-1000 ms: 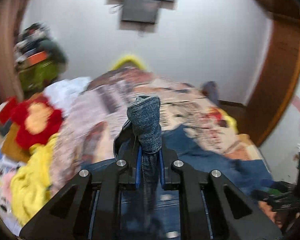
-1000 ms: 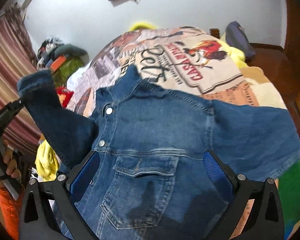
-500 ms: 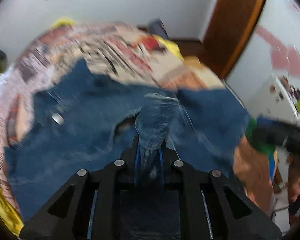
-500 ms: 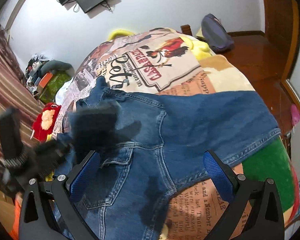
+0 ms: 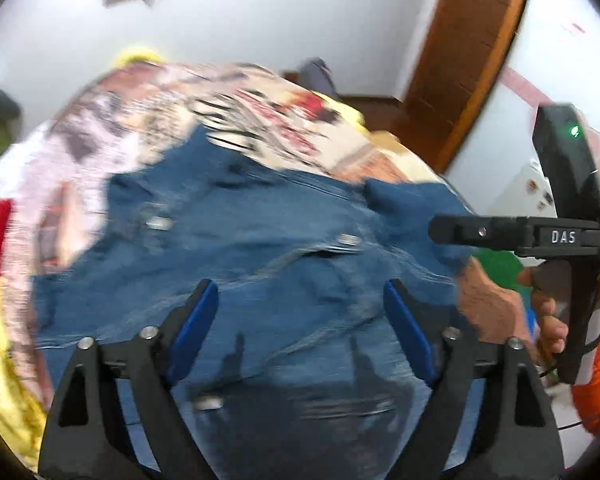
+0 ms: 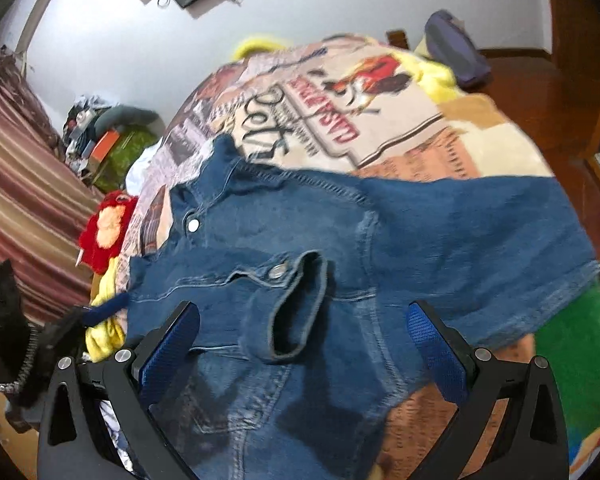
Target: Fold large clothes
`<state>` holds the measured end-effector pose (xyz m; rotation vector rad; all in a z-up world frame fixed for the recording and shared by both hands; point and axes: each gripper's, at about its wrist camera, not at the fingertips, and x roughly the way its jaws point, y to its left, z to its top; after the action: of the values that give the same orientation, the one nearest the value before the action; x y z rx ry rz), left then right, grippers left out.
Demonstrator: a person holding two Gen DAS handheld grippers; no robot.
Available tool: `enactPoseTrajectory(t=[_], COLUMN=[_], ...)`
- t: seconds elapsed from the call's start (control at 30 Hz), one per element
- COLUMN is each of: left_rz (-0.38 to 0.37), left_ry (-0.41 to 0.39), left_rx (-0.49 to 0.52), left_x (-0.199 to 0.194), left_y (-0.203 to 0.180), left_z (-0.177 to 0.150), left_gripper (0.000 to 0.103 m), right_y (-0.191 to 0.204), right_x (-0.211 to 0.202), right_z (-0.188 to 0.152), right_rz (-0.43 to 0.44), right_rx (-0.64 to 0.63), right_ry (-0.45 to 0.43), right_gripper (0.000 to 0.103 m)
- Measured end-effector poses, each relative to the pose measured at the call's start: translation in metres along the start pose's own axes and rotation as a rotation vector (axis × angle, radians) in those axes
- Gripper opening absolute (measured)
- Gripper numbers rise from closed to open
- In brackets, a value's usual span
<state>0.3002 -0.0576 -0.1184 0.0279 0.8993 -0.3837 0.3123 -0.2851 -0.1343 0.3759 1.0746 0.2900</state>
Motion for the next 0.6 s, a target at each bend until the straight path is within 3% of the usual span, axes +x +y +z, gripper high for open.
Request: enactPoseTrajectory(t=[0.1, 0.2, 0.4, 0.47, 0.6], left_rz=[0.107, 0.224, 0.309, 0.328, 0.360], left_ry=[-0.025, 0.014, 0.070, 0.078, 0.086], left_rx=[-0.034, -0.111, -0.263, -0.306, -0.371], left_x=[-0.014, -0.015, -0.021, -0.023, -0.028], left_y=[0.038, 0.085, 0.149, 0.164, 0.185], left_z=[-0.009, -0.025, -0.066, -0.077, -0.093], left_gripper=[0.092, 0.092, 0.092, 0.092, 0.092], right_y=[0.006, 0.011, 0.019, 0.022, 0.036], right_x=[0.024, 0.055, 0.108, 0.119, 0.119], right_z=[0.005, 0.006, 0.004, 0.004, 0.012], right_rz=[0.031, 0.040, -0.005, -0.021, -0.097], right_rx=[0.017, 0.029, 0.004, -0.009, -0.097], right_ry=[0.066, 0.149, 0.269, 0.270, 0.177], right_gripper=[0.103, 0.103, 0.100, 0.087, 0.039])
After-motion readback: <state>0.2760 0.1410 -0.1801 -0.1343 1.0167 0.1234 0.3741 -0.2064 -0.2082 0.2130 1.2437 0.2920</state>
